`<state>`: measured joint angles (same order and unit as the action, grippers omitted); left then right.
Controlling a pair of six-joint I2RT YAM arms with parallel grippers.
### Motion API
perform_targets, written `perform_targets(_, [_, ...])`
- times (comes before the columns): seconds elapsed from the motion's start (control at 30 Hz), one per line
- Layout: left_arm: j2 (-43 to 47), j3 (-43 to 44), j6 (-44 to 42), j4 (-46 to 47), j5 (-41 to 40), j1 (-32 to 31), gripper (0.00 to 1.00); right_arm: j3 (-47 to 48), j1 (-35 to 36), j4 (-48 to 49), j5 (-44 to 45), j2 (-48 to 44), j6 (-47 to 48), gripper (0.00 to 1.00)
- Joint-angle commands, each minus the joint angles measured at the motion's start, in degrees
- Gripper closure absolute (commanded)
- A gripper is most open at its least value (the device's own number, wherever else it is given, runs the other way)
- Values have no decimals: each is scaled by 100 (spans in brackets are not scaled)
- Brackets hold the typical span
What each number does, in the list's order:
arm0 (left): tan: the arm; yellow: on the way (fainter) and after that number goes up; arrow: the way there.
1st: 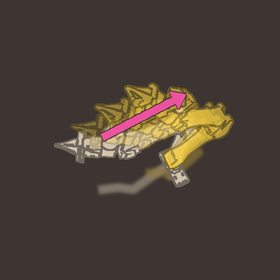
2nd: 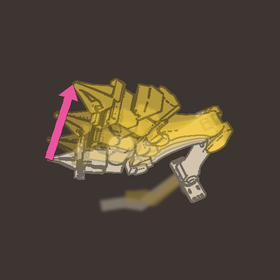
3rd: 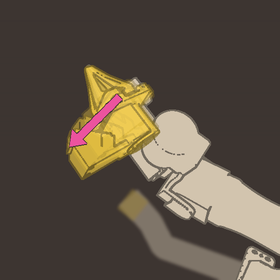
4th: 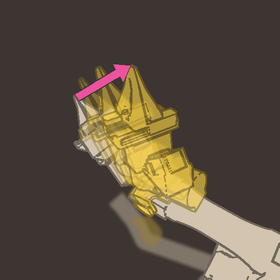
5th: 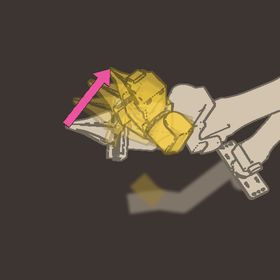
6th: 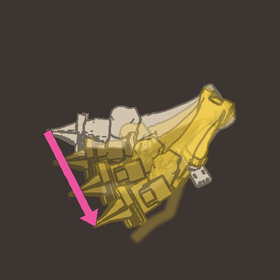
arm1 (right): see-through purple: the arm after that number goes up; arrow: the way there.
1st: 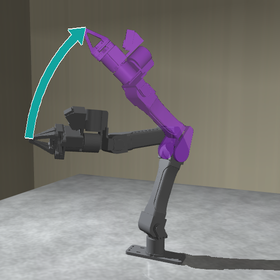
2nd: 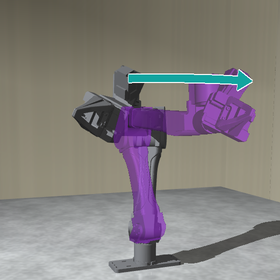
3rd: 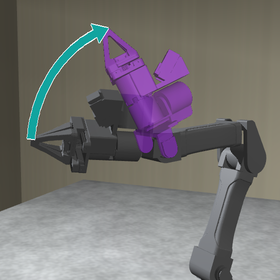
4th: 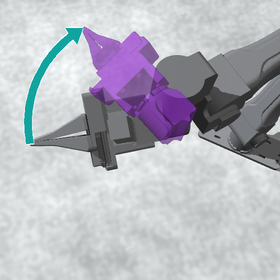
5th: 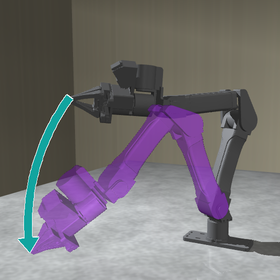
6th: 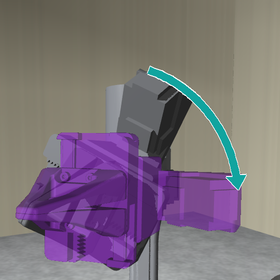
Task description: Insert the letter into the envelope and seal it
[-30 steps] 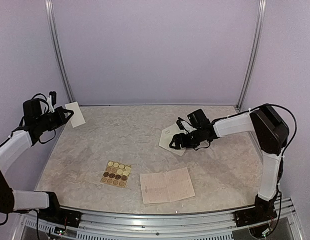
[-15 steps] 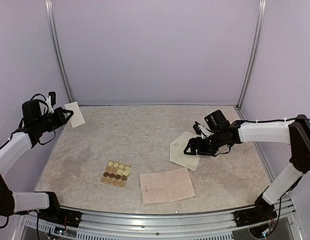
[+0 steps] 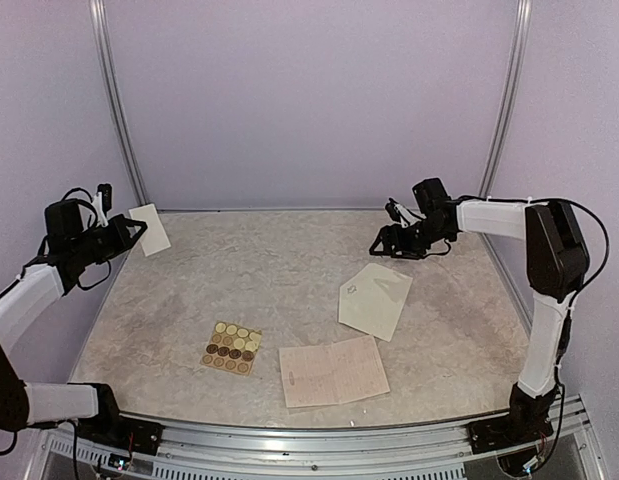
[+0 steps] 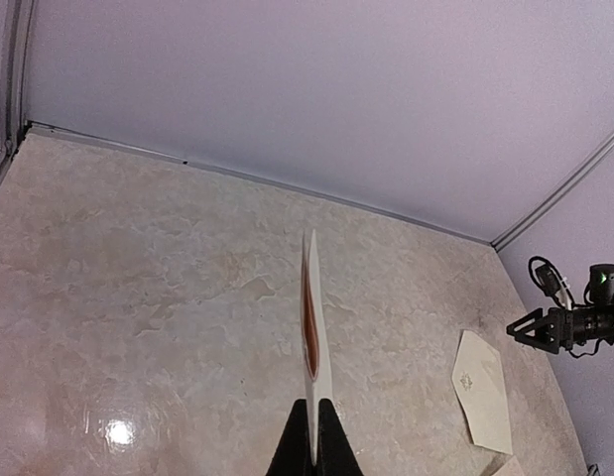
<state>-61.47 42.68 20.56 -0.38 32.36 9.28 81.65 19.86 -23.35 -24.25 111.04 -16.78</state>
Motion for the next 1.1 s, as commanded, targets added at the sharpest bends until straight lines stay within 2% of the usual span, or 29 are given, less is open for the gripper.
perform_targets(0.0, [-31,28,-15,109,47,-12,100,708,-264,-398,-755,626,585,24])
perform_targets(0.3, [-136,64,-33,65,47,-13,100,2094,-489,-1207,-1278,1696,1206,30])
perform_targets(0.53, [-137,65,-43,56,25,-7,100,2989,-488,-1726,-1365,2407,1493,33])
perform_targets(0.8, [-129,65,-39,56,29,-8,100,3171,-483,-1958,-1442,2768,1616,36])
perform_targets(1.07, [-95,65,-43,56,19,-7,100,2682,-419,-2173,-1697,2639,1983,45])
